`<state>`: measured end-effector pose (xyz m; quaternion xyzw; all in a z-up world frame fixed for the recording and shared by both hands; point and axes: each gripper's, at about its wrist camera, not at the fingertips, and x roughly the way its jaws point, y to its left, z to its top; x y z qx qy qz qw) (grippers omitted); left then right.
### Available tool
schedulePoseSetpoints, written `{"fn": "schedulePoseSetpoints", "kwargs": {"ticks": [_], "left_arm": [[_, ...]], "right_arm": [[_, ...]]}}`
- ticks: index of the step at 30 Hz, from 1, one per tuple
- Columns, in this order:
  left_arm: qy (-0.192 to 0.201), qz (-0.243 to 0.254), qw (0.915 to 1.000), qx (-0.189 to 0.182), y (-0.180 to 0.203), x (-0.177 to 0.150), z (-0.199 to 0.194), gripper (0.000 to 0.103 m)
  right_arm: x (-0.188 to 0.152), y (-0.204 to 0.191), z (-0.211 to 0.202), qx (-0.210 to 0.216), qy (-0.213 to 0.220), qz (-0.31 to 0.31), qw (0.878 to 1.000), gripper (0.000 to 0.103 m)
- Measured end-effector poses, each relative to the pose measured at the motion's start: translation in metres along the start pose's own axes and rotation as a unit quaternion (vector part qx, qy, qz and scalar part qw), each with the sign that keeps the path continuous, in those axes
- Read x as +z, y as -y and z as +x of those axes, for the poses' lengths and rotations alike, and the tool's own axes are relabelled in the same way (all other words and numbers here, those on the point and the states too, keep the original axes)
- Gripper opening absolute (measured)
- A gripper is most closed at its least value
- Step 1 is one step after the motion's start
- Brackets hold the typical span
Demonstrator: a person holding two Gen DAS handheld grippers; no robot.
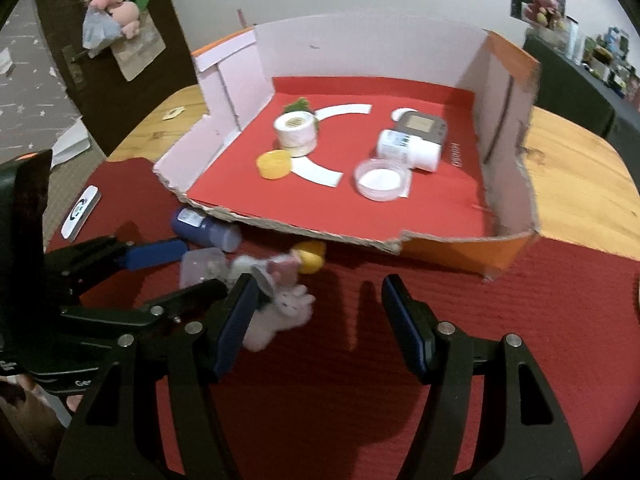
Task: Organize objects
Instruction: 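Grasp the small clear plastic box with the left gripper while the right gripper grasps the pink-dress doll figurine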
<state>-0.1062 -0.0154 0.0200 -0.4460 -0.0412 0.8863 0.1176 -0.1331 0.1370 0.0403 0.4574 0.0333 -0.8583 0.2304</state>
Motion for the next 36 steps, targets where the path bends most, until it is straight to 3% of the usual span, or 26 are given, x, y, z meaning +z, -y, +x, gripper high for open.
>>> {"fn": "schedulePoseSetpoints", "kwargs": {"ticks": [5, 14, 23, 25, 30, 36], "left_arm": [[0.0, -0.01, 1.0, 0.0, -0.005, 0.0, -0.002, 0.061], [0.002, -0.017, 0.9999, 0.001, -0.002, -0.004, -0.003, 0.061], [0.0, -0.021, 0.9998, 0.005, 0.001, -0.001, 0.001, 0.057], [0.0, -0.023, 0.9997, 0.005, 0.001, -0.001, 0.001, 0.052], [0.0, -0.03, 0.9995, 0.001, 0.0, -0.001, 0.002, 0.045], [0.001, -0.029, 0.9996, 0.003, 0.001, -0.002, 0.003, 0.044]], "right_arm": [[0.003, 0.003, 0.011, 0.018, -0.01, 0.013, 1.0, 0.063], [-0.008, 0.024, -0.012, -0.067, 0.003, 0.029, 0.997, 0.063], [0.0, 0.006, 0.003, -0.027, 0.0, 0.01, 1.0, 0.063], [0.001, 0.009, 0.007, -0.017, -0.005, 0.017, 1.0, 0.054], [0.004, 0.01, 0.013, -0.014, -0.009, 0.019, 1.0, 0.046], [0.005, 0.011, 0.025, -0.022, -0.013, 0.017, 1.0, 0.04]]}}
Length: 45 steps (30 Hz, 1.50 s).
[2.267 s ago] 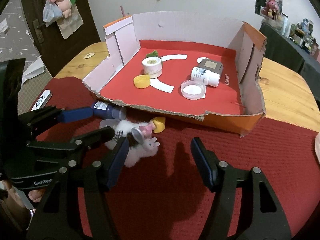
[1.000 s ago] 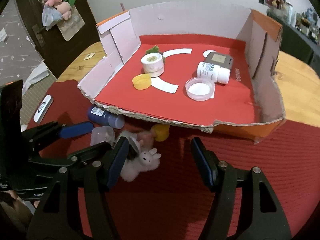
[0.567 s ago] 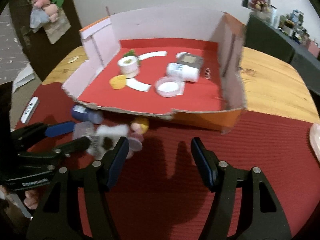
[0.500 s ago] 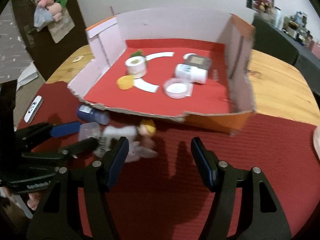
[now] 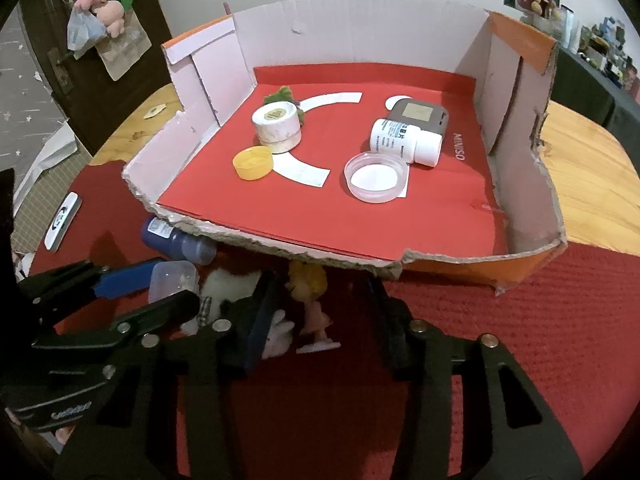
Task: Organize objects
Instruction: 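Grasp the small clear plastic box with the left gripper while the right gripper grasps the pink-dress doll figurine, then carry the clear plastic box and doll figurine into the box with both grippers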
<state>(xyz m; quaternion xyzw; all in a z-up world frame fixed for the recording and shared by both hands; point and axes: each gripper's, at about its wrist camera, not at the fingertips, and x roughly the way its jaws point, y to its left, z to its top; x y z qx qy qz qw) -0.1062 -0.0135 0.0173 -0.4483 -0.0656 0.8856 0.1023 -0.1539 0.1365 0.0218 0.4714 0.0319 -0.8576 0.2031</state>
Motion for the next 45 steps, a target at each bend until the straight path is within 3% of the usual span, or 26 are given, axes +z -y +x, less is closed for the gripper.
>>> {"fn": "schedulePoseSetpoints", "kwargs": {"ticks": [8, 13, 17, 25, 45], "left_arm": [[-0.002, 0.002, 0.9999, 0.01, 0.004, 0.003, 0.003, 0.044], [0.006, 0.025, 0.9982, 0.054, 0.018, 0.0, 0.006, 0.044], [-0.002, 0.0, 0.9997, 0.024, 0.006, 0.001, 0.002, 0.043], [-0.001, -0.003, 1.0, 0.005, 0.008, -0.005, -0.007, 0.043], [0.056, 0.006, 0.9984, 0.0, 0.015, 0.019, -0.046, 0.043]], "right_arm": [[-0.013, -0.001, -0.006, -0.033, 0.004, -0.032, 0.999, 0.022], [-0.017, 0.0, -0.011, -0.028, 0.009, -0.027, 0.999, 0.021], [-0.02, 0.001, -0.02, -0.017, 0.017, -0.02, 1.0, 0.021], [-0.021, -0.002, -0.035, 0.004, 0.03, -0.01, 0.999, 0.021], [-0.014, -0.012, -0.063, 0.026, 0.063, -0.01, 0.998, 0.021]]}}
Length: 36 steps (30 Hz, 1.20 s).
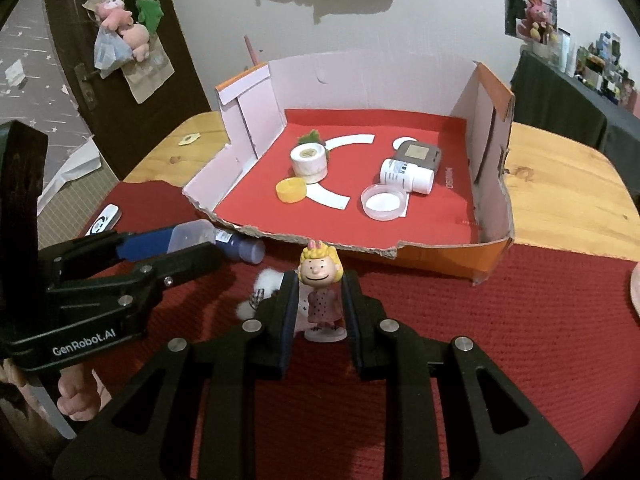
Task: Organize objects
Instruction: 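Carry the clear plastic box and doll figurine into the box with both grippers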
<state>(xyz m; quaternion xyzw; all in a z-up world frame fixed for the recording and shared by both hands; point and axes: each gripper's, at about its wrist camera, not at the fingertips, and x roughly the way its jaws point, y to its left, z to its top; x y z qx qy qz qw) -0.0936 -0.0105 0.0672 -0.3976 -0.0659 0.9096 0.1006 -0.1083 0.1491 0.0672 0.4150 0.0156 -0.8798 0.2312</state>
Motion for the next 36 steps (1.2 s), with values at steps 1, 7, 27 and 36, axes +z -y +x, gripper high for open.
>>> {"fn": "schedulePoseSetpoints", "kwargs": {"ticks": [1, 7, 27, 36], "left_arm": [[0.0, 0.001, 1.0, 0.0, 0.001, 0.001, 0.0, 0.043], [0.0, 0.005, 1.0, -0.001, 0.004, 0.006, 0.005, 0.043], [0.009, 0.027, 0.9996, 0.007, 0.006, 0.05, 0.023, 0.043], [-0.008, 0.024, 0.9997, 0.004, 0.001, 0.057, 0.042, 0.043]], "right_arm": [[0.0, 0.0, 0.0, 0.0, 0.0, 0.0, 1.0, 0.021], [0.005, 0.0, -0.003, 0.001, 0.005, 0.0, 1.0, 0.021], [0.042, 0.011, 0.005, 0.0, 0.01, -0.008, 1.0, 0.021], [0.052, 0.017, 0.028, 0.003, -0.012, -0.007, 1.0, 0.021]]}}
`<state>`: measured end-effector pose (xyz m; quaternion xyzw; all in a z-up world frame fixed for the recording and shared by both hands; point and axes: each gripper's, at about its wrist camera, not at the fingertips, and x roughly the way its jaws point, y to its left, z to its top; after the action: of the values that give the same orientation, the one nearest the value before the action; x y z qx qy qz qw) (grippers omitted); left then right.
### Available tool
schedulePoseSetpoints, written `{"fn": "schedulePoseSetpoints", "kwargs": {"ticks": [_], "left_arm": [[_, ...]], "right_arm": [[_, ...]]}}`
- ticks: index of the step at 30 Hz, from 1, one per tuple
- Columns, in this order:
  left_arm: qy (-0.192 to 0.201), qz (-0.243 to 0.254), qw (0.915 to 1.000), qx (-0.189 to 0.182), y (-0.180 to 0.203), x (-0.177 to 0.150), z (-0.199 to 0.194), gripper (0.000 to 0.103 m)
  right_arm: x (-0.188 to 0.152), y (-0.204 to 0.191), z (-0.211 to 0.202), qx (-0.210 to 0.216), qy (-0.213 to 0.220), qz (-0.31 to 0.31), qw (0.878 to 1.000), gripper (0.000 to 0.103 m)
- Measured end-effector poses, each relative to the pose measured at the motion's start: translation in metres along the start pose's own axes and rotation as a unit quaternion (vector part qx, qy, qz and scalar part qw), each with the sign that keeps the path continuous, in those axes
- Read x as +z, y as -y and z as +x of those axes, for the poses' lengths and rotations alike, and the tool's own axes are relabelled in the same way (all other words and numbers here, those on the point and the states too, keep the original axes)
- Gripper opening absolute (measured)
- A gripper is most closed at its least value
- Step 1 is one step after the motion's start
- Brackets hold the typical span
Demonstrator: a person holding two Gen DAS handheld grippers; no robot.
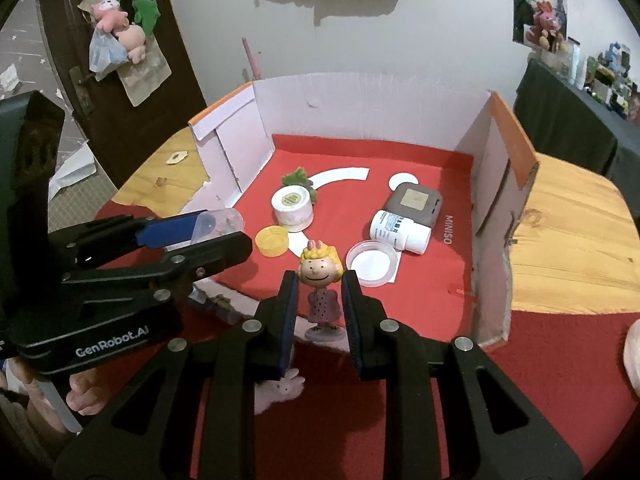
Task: Organize objects
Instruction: 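Carry the clear plastic box and doll figurine into the box with both grippers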
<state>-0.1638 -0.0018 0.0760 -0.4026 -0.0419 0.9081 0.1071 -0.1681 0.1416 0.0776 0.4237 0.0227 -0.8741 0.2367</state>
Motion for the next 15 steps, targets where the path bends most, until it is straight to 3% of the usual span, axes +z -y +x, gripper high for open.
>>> {"fn": "schedulePoseSetpoints", "kwargs": {"ticks": [15], "left_arm": [[-0.028, 0.007, 0.9996, -0.001, -0.004, -0.003, 0.019, 0.043]], "right_arm": [[0.0, 0.008, 0.038, 0.018, -0.049, 0.012, 0.999, 0.021]]}}
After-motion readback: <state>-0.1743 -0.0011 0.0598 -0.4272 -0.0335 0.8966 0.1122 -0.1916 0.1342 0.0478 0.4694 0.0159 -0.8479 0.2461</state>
